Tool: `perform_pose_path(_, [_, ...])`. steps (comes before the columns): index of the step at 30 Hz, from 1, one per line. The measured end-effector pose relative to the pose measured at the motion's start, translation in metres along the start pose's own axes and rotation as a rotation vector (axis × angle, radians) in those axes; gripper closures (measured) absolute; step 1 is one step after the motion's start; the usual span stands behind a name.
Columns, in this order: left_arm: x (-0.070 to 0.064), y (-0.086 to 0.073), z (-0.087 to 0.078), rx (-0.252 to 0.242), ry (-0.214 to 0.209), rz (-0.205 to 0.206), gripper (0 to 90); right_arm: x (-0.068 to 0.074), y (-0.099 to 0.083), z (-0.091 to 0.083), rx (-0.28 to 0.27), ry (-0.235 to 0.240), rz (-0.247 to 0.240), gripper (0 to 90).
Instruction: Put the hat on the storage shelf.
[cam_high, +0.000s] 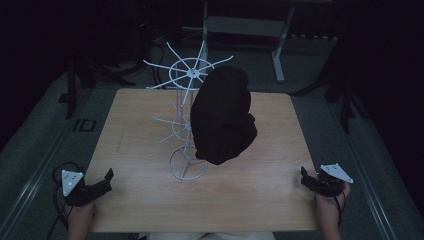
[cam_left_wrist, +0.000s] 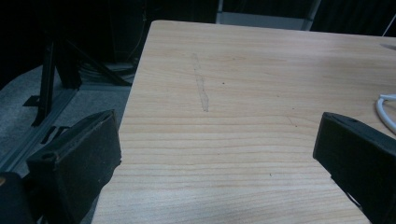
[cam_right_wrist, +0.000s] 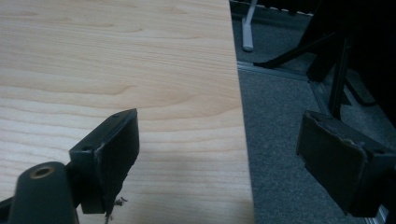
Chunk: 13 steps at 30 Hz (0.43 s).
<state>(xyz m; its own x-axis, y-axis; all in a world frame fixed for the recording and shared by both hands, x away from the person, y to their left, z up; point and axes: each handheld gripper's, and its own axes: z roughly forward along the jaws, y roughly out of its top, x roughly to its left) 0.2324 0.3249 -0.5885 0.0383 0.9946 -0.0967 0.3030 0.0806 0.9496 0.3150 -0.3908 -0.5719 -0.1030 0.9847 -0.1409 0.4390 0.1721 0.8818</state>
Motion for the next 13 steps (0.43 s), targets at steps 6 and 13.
perform_pose_path(6, [0.0000, -0.0001, -0.0003, -0.002, -0.001, 0.001, 1.4, -0.0021, -0.0003, -0.0004, -0.017, -0.007, 0.006, 13.6])
perform_pose_path(13, [0.0001, -0.0001, -0.0004, -0.001, -0.003, 0.002, 1.4, -0.0029, 0.0000, 0.0005, -0.010, 0.006, 0.008, 13.5])
